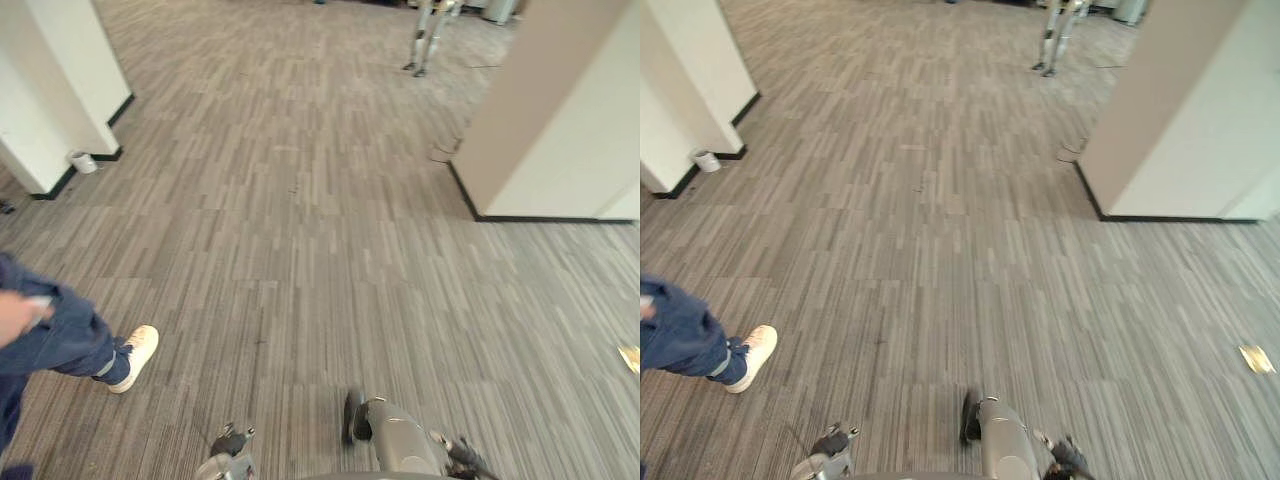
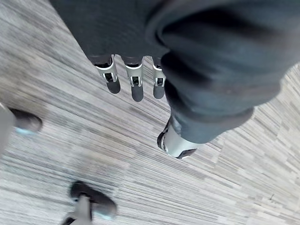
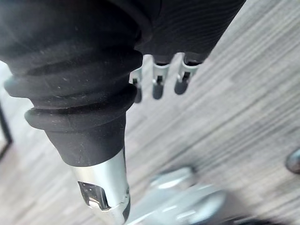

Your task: Organize washtable

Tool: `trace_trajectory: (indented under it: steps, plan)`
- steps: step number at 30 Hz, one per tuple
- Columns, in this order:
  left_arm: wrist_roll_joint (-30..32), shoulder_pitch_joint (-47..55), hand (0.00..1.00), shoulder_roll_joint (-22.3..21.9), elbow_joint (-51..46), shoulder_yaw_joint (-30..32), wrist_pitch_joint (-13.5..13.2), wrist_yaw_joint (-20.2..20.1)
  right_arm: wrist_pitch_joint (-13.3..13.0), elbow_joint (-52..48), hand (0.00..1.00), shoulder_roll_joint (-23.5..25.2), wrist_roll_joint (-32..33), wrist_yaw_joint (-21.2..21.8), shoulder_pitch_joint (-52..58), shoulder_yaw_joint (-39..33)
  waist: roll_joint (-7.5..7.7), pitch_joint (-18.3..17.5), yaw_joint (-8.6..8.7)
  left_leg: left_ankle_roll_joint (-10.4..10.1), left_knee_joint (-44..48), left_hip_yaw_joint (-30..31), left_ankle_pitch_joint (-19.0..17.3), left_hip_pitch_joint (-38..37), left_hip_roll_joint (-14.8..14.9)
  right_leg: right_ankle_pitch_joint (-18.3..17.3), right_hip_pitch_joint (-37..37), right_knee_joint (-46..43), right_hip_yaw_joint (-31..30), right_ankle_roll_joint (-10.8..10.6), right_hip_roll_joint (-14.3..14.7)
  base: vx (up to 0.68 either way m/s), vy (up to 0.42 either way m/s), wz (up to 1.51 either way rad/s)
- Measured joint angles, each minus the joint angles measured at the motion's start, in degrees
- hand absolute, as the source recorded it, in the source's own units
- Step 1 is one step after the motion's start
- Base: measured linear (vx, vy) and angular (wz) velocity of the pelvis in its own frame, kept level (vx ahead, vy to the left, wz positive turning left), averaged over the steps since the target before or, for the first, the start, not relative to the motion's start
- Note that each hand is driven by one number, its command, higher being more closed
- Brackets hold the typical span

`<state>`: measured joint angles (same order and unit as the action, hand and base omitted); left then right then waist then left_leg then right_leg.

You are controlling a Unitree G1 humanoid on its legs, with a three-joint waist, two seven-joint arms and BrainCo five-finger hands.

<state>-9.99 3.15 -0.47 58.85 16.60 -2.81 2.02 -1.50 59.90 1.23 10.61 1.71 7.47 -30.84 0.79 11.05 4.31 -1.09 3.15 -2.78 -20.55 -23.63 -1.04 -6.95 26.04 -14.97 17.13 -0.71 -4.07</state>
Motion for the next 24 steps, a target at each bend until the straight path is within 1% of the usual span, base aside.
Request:
trace_trajectory:
  steps: [1, 2, 3, 4, 5, 6, 7, 8, 9, 10, 11, 12, 13, 14, 15, 16, 17, 18, 19, 20, 21, 22, 23, 24]
  plan:
    - [0.07, 0.81, 0.0, -0.37, 0.29, 0.2, -0.11, -0.14, 0.36, -0.02, 0.0, 0.09, 0.07, -0.39, 0.61, 0.22, 0.02, -0.11, 0.22, -0.94, 2.58, 0.39, -0.78, -0.87, 0.01, -0.2, 0.31, -1.36, 0.26, 1.76, 0.27, 1.14, -0.228, 0.94]
    - [0.28, 1.12, 0.0, -0.4, -0.49, 2.13, -0.42, -0.48, 0.71, -0.75, 0.0, 0.41, 0.28, -0.35, 2.08, 1.54, 0.66, -0.66, 0.88, -2.53, 13.3, 0.2, -1.82, 0.41, 0.26, 2.74, -0.76, -4.07, -0.28, 8.75, 0.99, 1.03, -0.253, 0.4]
    - [0.5, 1.22, 0.0, -1.26, -0.32, 4.13, -0.04, -0.51, 0.73, -1.74, 0.0, -0.12, 0.4, -0.16, 2.99, 1.41, -0.67, -1.6, 1.24, -4.19, 25.63, 0.1, -0.63, 4.27, 1.75, 7.36, -1.16, -7.02, -0.01, 10.97, 1.76, 1.21, -0.32, 0.01]
    - [0.49, 2.09, 0.0, -3.1, -0.27, 6.76, 0.14, -0.52, 0.75, -3.38, 0.0, -1.45, 0.44, -0.2, 3.4, 1.27, -4.23, -2.13, 0.38, -4.51, 41.98, -1.5, 10.31, 10.81, 4.94, 7.88, -2.67, -9.85, 0.03, 11.31, 4.16, 0.97, -0.234, -0.48]
    - [0.5, 3.16, 0.0, -3.97, -0.2, 7.19, 0.23, -0.52, 0.79, -3.88, 0.0, -2.45, 0.39, -0.25, 3.23, 1.32, -5.99, -2.0, -0.56, -4.69, 47.49, -2.46, 19.48, 13.12, 6.7, 6.96, -4.45, -9.47, -0.71, 10.66, 6.17, 0.92, -0.159, -1.19]
    - [-0.16, 4.66, 0.0, -4.52, -0.13, 8.05, 0.6, -0.86, 0.74, -4.84, 0.0, -3.17, 0.21, -0.58, 2.02, 1.47, -8.15, -1.63, -1.6, -4.83, 57.3, -2.86, 25.21, 18.29, 9.83, 4.43, -8.51, -7.47, -3.21, 11.15, 10.44, 0.72, -0.087, -1.22]
    - [-0.24, 4.57, 0.0, -3.93, -0.5, 8.82, 0.62, -0.65, 0.7, -4.4, 0.0, -2.91, -0.53, -0.94, 0.58, 1.4, -7.85, -1.23, -1.9, -3.02, 64.18, -3.82, 21.72, 22.85, 11.15, 2.58, -12.38, -6.29, -5.02, 11.45, 11.71, 0.9, -0.115, -1.24]
    - [-0.27, 4.63, 0.0, -2.19, -1.88, 8.7, 0.22, -0.73, 0.68, -2.36, 0.0, -2.73, -0.99, -1.3, -0.48, 2.71, -4.98, 0.1, -2.58, -0.72, 67.49, -5.76, 17.1, 26.96, 11.58, 1.39, -18.55, -3.8, -8.25, 10.99, 12.03, 0.7, -0.108, -0.83]
    - [-0.2, 4.8, 0.0, -1.53, -2.43, 8.7, 0.08, -0.73, 0.83, -1.85, 0.0, -2.32, -1.0, -1.59, -1.08, 3.2, -3.51, 0.44, -3.16, -0.29, 67.41, -6.89, 15.52, 28.56, 11.78, 1.0, -21.32, -2.17, -10.07, 10.83, 12.05, 0.89, -0.139, -0.93]
    - [-0.39, 5.08, 0.0, -0.13, -2.69, 8.55, -0.15, -0.63, 0.72, -1.65, 0.0, -1.79, -0.99, -1.72, -1.83, 5.28, -1.7, 0.45, -3.77, -0.48, 65.46, -8.6, 12.66, 32.48, 12.0, 0.75, -26.29, 1.75, -13.3, 10.54, 12.08, 0.87, -0.109, -1.16]
    - [-0.8, 5.69, 0.0, 0.98, -2.65, 7.77, -0.2, -0.56, 0.55, -0.7, 0.0, -1.7, -1.0, -1.46, -3.48, 8.21, -0.22, 0.38, -4.56, -1.39, 58.86, -9.03, 9.78, 37.47, 11.67, 0.25, -30.82, 5.83, -16.97, 9.54, 11.92, 1.01, -0.066, -1.6]
    - [-1.86, 6.03, 0.0, 0.99, -2.55, 7.51, -0.28, -0.51, 0.51, -0.1, 0.0, -1.66, -1.01, -1.45, -5.54, 10.42, -0.18, 0.49, -5.47, -1.99, 47.66, -8.44, 8.75, 41.73, 11.15, -0.51, -34.54, 8.75, -20.41, 8.32, 11.83, 0.81, 0.017, -1.41]
    - [-2.53, 6.07, 0.0, 0.91, -2.56, 7.49, -0.33, -0.42, 0.5, 0.54, 0.0, -1.67, -1.04, -1.4, -6.27, 11.39, -0.27, 0.54, -5.63, -2.22, 41.02, -8.11, 8.92, 43.6, 10.83, -1.02, -36.28, 10.16, -21.32, 8.0, 11.7, 0.79, 0.106, -1.06]
    - [-3.69, 6.09, 0.0, 0.74, -2.39, 7.12, -0.42, -0.28, 0.37, 1.44, 0.0, -1.69, -1.08, -1.22, -7.36, 12.15, -0.84, 0.59, -5.84, -3.81, 28.88, -7.96, 10.43, 45.27, 10.14, -1.93, -39.25, 12.48, -22.34, 7.29, 11.22, 0.81, 0.171, -0.69]
    - [-4.34, 6.32, 0.0, -0.16, -2.33, 5.49, -0.65, 0.2, 0.23, 2.27, 0.0, -3.09, -1.63, -0.43, -7.04, 13.19, -2.74, 0.56, -7.1, -7.35, 13.28, -7.32, 13.68, 47.02, 9.86, -3.22, -44.49, 16.23, -23.69, 5.86, 10.92, 0.81, 0.211, -0.65]
    - [-4.59, 6.78, 0.0, -0.47, -2.54, 5.28, -0.85, 0.54, 0.21, 2.93, 0.0, -3.73, -1.89, -0.27, -6.89, 13.22, -3.76, 0.43, -8.04, -7.47, 10.72, -6.94, 13.75, 48.02, 10.15, -3.99, -46.6, 17.03, -24.08, 4.89, 10.91, 0.84, 0.296, -0.7]
    - [-5.09, 7.31, 0.0, -1.36, -2.6, 5.71, -1.03, 0.72, 0.17, 3.98, 0.0, -4.26, -2.25, -0.28, -6.07, 13.19, -4.44, -0.04, -8.85, -5.75, 10.2, -6.23, 14.98, 48.93, 10.08, -5.99, -49.31, 16.93, -24.45, 4.08, 10.28, 0.87, 0.363, -0.79]
    - [-5.4, 8.67, 0.0, -0.91, -1.93, 6.29, -1.09, 0.9, 0.11, 4.26, 0.0, -3.78, -2.28, -0.28, -5.19, 13.34, -3.25, -1.86, -9.98, -1.45, 14.42, -6.46, 22.42, 49.11, 8.4, -9.47, -49.29, 11.71, -24.82, 2.12, 7.74, 1.09, 0.448, -0.8]
    - [-5.59, 9.83, 0.0, -0.49, -1.85, 6.64, -1.28, 0.94, 0.0, 4.32, 0.0, -2.62, -2.31, -0.2, -4.48, 13.14, -1.16, -4.06, -9.68, 1.57, 15.23, -7.56, 24.67, 48.65, 6.32, -10.84, -44.1, 0.21, -24.93, -0.1, 5.62, 1.13, 0.44, -0.57]
    - [-5.58, 10.03, 0.0, 0.19, -1.7, 6.63, -1.42, 0.97, -0.21, 4.36, 0.0, -2.12, -2.31, -0.2, -4.28, 12.57, 0.08, -4.69, -9.58, 2.05, 15.27, -8.33, 24.34, 47.71, 5.35, -10.49, -40.83, -7.65, -25.04, -0.62, 4.62, 1.11, 0.4, -0.13]
    - [-5.53, 9.89, 0.0, 1.78, -1.24, 6.39, -1.43, 1.21, -0.39, 4.44, 0.0, -0.91, -2.27, -0.19, -3.57, 11.57, 2.81, -4.61, -8.91, 4.84, 15.33, -9.27, 22.43, 44.69, 1.93, -4.9, -35.28, -23.07, -25.21, -3.2, 2.64, 1.06, 0.346, 0.33]
    - [-5.36, 9.08, 0.0, 3.06, -0.8, 6.01, -1.33, 1.74, -0.62, 4.29, 0.0, 0.38, -1.68, -0.19, -3.29, 9.47, 4.15, -3.7, -7.2, 6.98, 14.99, -8.76, 19.69, 40.35, -1.53, 5.11, -31.37, -35.35, -25.33, -7.02, 1.01, 0.83, 0.249, 0.5]
    - [-5.13, 8.6, 0.0, 3.3, -0.81, 5.86, -1.3, 1.85, -0.81, 4.25, 0.0, 0.39, -1.76, -0.18, -3.44, 8.83, 4.17, -3.23, -6.49, 7.37, 14.74, -8.18, 18.13, 37.88, -2.93, 6.03, -29.44, -40.39, -24.61, -7.33, 0.27, 0.82, 0.232, 0.58]
    - [-4.98, 7.47, 0.0, 3.41, -0.87, 4.49, -1.26, 1.9, -1.15, 3.47, 0.0, -0.04, -1.7, 0.09, -3.53, 7.95, 3.84, -2.22, -5.78, 8.4, 13.07, -6.9, 15.36, 31.46, -4.78, 3.09, -26.35, -47.17, -20.76, -4.04, -1.65, 0.76, 0.21, 0.55]
